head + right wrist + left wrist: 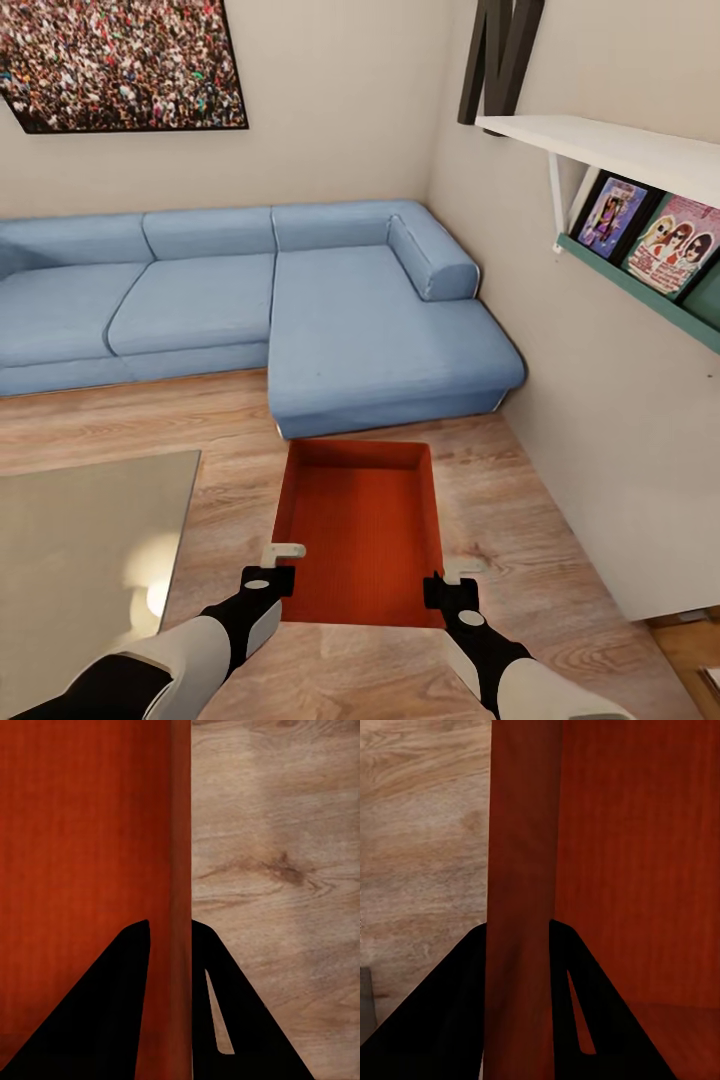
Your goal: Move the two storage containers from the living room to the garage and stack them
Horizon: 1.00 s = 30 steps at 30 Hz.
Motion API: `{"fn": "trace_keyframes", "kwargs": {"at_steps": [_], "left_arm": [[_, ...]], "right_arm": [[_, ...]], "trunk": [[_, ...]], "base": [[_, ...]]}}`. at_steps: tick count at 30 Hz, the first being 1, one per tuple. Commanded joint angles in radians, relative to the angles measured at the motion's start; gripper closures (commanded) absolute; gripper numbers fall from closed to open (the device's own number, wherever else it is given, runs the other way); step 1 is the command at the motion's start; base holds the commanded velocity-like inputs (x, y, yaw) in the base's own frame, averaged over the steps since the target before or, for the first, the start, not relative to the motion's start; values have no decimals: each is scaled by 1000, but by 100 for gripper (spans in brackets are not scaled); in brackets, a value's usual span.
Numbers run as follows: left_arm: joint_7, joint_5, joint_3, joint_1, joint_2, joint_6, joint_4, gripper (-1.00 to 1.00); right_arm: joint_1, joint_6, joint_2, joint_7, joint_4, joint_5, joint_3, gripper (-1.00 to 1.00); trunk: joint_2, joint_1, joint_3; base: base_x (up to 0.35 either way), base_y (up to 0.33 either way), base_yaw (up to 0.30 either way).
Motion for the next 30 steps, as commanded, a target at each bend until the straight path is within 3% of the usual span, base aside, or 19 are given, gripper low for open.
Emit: {"fn": "trace_keyframes", "kwargs": {"at_steps": [1,30], "left_arm": [[34,17,19,0,2,-5,4,100],[34,14,18,0,1,-5,3,100]], "right_arm": [[-1,-19,1,-2,-21,16,-30,100],[-1,-21,1,-1,-21,16,-30,100]], "trunk": [[-1,0,1],[-1,0,47]], "base": [[0,0,86],[0,0,85]]}}
